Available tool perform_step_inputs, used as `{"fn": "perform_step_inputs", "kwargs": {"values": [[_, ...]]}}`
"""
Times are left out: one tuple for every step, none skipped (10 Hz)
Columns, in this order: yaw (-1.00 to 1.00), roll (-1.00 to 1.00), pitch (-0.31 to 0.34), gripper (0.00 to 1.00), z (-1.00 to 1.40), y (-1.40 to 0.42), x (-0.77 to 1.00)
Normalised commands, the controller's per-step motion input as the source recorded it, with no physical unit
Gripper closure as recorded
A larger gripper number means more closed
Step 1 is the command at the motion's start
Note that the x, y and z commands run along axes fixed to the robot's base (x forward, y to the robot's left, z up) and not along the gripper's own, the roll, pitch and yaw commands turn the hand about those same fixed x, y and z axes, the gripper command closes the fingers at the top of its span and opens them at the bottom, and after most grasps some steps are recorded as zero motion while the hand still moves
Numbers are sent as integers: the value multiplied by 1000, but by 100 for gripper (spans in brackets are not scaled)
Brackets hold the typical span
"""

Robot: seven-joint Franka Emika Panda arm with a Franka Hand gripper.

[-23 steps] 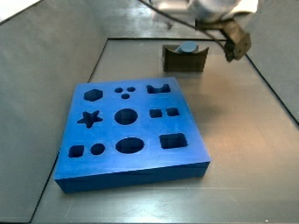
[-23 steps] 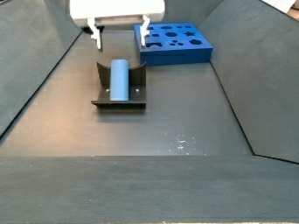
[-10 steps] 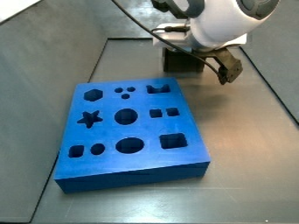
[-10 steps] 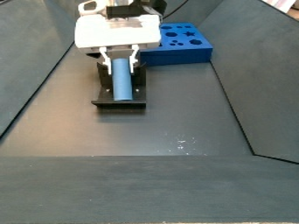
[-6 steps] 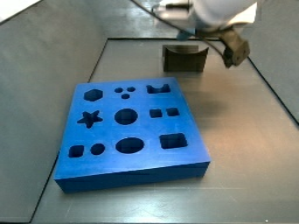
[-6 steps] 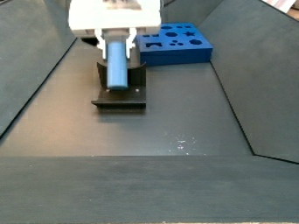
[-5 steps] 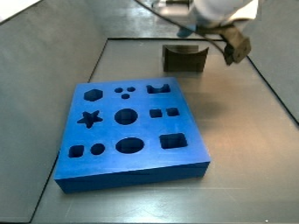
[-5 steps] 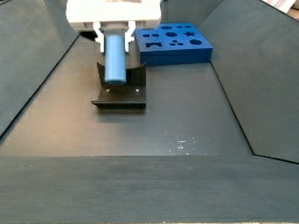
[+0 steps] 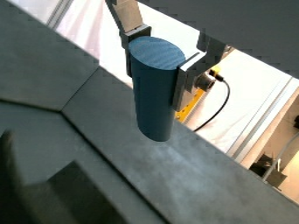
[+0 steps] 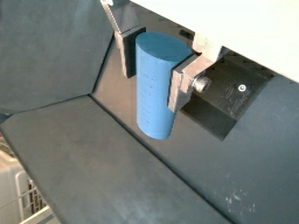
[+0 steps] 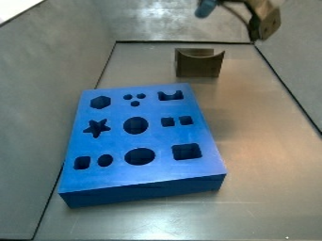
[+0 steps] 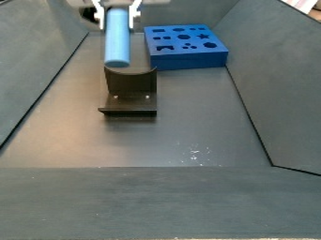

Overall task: Pick up the oval object. Move up. Place the oval object on the fixture. Regrasp the oval object. Move to above the board. Insert the oval object.
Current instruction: Move to above the board.

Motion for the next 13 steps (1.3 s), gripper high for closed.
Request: {"fn": "perform_step_inputs", "kwargs": {"values": [[47, -58, 137, 100, 1000, 54, -29], [69, -50, 127, 100, 1000, 48, -31], [94, -46, 106, 100, 1000, 42, -28], [104, -48, 92, 100, 1000, 36, -25], [108, -44, 78, 100, 1000, 29, -21], [106, -42, 70, 100, 1000, 24, -16], [103, -42, 64, 100, 1000, 16, -11], [97, -45, 58, 100, 980, 9, -5], [87, -44, 57, 100, 760, -2, -1], [81, -39, 57, 100, 596, -8, 3], [76, -42, 59, 100, 487, -11, 4], [72, -51, 65, 100, 267, -12, 10], [-10, -1000, 6, 100, 31, -1000, -520]]}}
